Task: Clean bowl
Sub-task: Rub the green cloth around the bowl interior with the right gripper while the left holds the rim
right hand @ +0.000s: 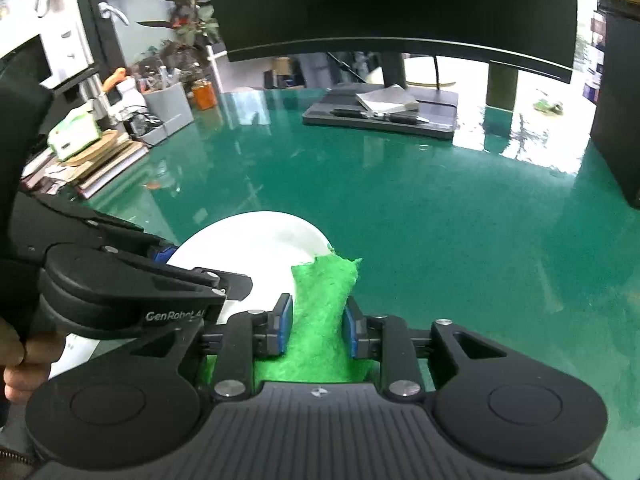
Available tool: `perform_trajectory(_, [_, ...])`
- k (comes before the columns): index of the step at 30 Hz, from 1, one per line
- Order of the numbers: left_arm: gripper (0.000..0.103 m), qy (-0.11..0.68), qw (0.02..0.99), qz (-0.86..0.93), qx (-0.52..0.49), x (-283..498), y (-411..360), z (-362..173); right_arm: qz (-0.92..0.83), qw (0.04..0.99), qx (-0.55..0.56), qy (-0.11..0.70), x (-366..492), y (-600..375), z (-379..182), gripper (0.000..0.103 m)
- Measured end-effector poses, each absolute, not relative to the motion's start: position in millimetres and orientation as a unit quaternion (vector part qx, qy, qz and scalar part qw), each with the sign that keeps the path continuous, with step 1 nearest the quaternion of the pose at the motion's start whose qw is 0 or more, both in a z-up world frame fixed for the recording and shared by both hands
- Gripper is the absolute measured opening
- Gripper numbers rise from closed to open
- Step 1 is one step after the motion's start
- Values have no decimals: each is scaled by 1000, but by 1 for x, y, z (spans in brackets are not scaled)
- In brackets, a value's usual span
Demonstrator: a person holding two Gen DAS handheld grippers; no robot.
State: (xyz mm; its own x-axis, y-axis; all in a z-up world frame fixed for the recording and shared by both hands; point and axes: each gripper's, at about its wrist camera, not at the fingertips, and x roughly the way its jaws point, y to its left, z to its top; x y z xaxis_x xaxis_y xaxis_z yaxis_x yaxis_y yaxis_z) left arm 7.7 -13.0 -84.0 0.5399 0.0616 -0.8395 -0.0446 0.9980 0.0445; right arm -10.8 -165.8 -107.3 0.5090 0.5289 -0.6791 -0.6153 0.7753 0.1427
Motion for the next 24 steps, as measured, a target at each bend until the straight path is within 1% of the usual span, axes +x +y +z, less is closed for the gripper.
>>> perform_trajectory(6, [27,472,879,64,13,0,-33,-84,340,867,-63,358,-7,-178,-107,25])
perform_trajectory(9, [27,475,877,78,-1,-1,-35,-83,351,864,-59,357,-9,-185,-107,28])
perform_trajectory(11, [27,476,876,83,0,-6,-39,-83,358,861,-56,357,-11,-189,-107,26])
perform_trajectory(17, [27,508,860,52,-18,-9,-58,-78,355,864,-47,355,7,-211,-107,26])
perform_trajectory(18, [28,515,856,42,-10,-5,-64,-77,352,866,-41,353,7,-216,-107,23])
perform_trajectory(19, [28,521,853,39,1,-2,-67,-76,349,868,-35,352,7,-220,-108,18])
perform_trajectory(20, [28,526,850,36,11,2,-70,-75,350,867,-30,355,6,-221,-110,15])
perform_trajectory(24, [28,545,837,31,32,15,-75,-70,356,863,-34,358,6,-225,-111,15])
